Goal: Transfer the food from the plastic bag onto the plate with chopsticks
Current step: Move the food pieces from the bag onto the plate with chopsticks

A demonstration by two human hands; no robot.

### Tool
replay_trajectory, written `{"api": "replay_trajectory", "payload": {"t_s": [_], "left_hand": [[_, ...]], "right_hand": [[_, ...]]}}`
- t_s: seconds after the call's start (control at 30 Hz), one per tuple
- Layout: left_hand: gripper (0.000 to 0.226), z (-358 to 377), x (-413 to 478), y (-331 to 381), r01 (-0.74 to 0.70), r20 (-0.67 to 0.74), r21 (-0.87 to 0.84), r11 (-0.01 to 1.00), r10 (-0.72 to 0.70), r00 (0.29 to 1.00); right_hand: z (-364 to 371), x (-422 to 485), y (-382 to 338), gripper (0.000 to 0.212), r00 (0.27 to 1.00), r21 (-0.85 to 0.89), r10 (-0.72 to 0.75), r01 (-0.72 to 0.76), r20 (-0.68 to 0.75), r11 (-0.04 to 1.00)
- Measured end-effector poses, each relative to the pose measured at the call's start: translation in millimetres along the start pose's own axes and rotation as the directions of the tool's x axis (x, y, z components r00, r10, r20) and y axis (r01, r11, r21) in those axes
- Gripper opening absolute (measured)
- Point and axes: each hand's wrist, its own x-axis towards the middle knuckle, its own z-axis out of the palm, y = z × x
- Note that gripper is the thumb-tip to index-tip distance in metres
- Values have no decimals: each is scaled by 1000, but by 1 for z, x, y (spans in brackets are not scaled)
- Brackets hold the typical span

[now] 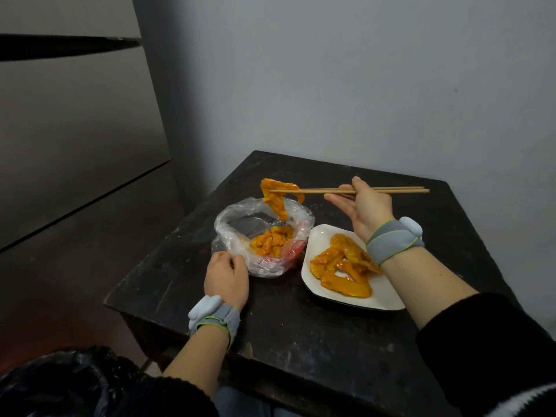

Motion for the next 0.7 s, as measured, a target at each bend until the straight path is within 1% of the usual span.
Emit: {"api": "replay_trajectory", "payload": {"t_s": [0.07, 0.2, 0.27, 0.37, 0.43, 0.53, 0.6, 0.7], "left_hand": [[31, 0, 0, 1, -7, 7, 16, 1000, 7, 1000], [30, 0, 0, -1, -30, 19, 26, 999, 29, 999], [31, 0, 1, -2, -29, 20, 26, 999, 29, 999], [31, 1, 1, 0, -33, 23, 35, 999, 32, 999], [32, 2, 0, 1, -37, 32, 49, 998, 36, 999], [32, 1, 0, 0, -38, 30, 59, 998, 36, 999], [32, 1, 0, 0, -38, 30, 60, 997, 36, 999], [32, 1, 0, 0, -37, 34, 64, 997, 35, 999]], "right_hand": [[-11, 1, -7, 15, 1000, -16, 2, -2, 23, 1000], [-38, 3, -29, 12, 998, -40, 4, -2, 56, 999], [-54, 5, -42, 14, 997, -102, 29, -22, 67, 994], [-78, 9, -60, 22, 993, -235, 80, -59, 83, 970], [-91, 11, -69, 24, 990, -338, 116, -83, 79, 937], [-98, 12, -77, 26, 979, -514, 186, -120, 79, 849], [-99, 9, -81, 26, 974, -591, 215, -131, 75, 796], [-96, 5, -84, 25, 973, -686, 222, -120, 61, 717]]}}
